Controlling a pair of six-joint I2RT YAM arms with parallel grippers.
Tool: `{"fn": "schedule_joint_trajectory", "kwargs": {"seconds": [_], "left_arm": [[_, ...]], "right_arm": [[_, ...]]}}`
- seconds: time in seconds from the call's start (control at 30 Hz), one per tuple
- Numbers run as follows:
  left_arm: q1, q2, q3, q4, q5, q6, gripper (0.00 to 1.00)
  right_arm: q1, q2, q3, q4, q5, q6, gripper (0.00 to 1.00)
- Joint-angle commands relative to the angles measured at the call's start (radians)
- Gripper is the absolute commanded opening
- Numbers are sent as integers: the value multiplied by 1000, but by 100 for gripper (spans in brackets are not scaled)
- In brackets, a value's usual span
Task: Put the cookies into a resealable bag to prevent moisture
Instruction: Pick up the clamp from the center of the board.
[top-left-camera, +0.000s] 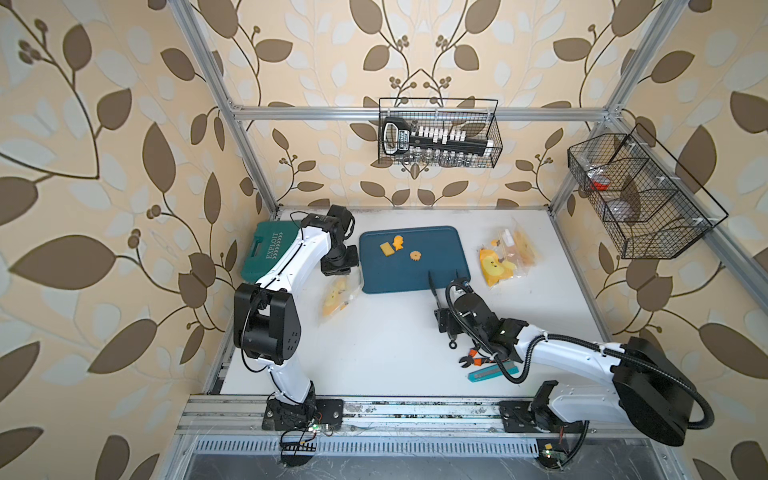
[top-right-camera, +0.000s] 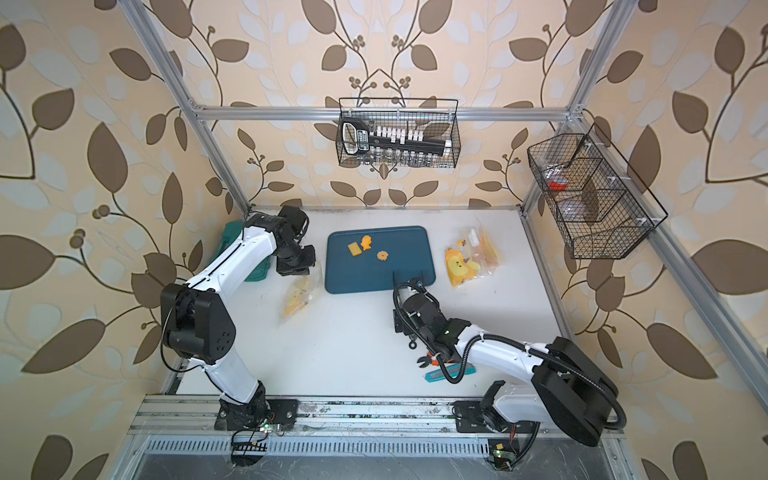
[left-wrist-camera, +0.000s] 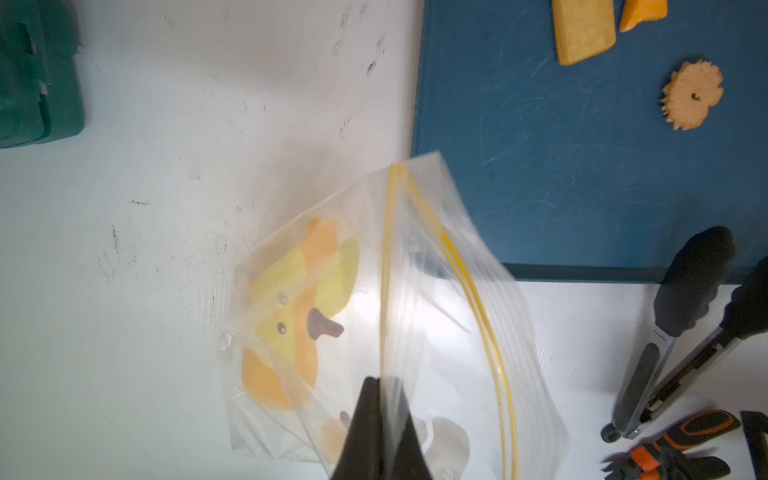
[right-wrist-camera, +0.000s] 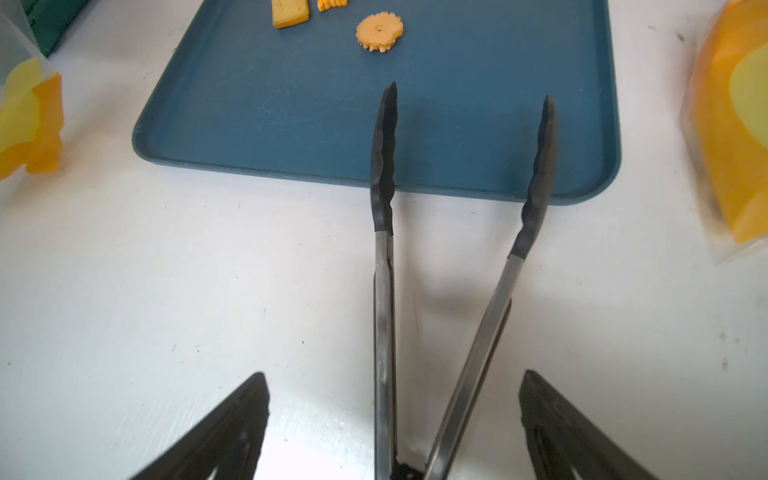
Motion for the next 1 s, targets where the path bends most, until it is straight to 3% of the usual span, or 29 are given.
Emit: {"fn": "schedule_joint_trajectory", "kwargs": {"seconds": [0.0, 0.43, 0.73, 0.97], "left_arm": [[3, -14, -1, -7, -11, 24, 0], [6, -21, -20, 8, -3, 29, 0], [9, -7, -18, 21, 11, 28, 0], [9, -23, -38, 50, 5, 31, 0]], "right_arm": [[2, 62, -25, 70, 83, 40, 93], [21, 289, 10, 122, 123, 52, 85], [34, 309, 9, 101, 160, 68, 61], [34, 174, -17, 76, 134, 48, 42]]}}
